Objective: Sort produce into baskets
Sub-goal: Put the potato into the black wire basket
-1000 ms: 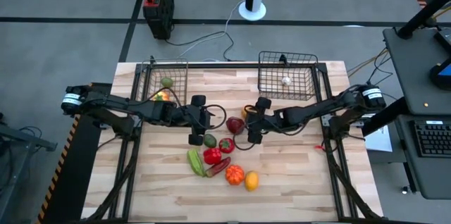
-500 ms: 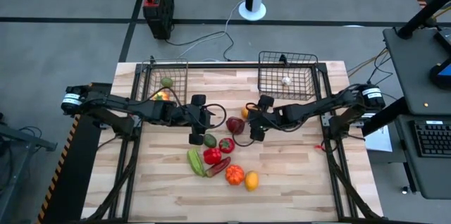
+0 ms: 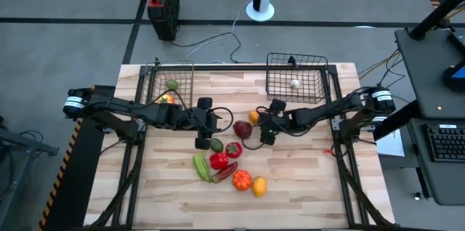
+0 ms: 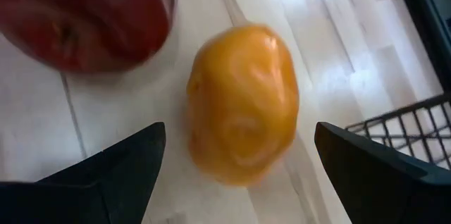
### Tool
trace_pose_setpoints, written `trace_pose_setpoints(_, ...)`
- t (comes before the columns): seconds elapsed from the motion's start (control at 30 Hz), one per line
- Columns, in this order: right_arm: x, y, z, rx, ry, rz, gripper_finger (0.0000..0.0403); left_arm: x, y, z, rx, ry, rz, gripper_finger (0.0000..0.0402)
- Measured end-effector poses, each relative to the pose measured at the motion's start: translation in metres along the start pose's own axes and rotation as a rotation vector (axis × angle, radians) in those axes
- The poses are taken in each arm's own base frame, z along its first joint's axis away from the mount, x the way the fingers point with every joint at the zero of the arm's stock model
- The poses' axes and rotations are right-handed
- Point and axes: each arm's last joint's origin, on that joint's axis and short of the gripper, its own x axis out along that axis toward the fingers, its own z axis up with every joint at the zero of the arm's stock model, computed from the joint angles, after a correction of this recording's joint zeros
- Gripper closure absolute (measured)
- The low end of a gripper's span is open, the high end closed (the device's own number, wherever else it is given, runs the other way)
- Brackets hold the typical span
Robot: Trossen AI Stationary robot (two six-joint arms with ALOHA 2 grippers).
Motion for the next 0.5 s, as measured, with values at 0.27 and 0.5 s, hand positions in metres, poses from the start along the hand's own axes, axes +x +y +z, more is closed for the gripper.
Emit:
trace_pose_setpoints(0.27,0.020,0.010,-0.003,-0.004,-0.003,0.000,0.0046,0.000,0.000,0.001,-0.003,-0.006,0.002,0.0228)
trace_pose_setpoints(0.5,0.028,0.013,-0.007,0.016,0.024,-0.007,0.0049,0.001,0.000,-0.001,-0.006,-0.002,0.001,0.0228)
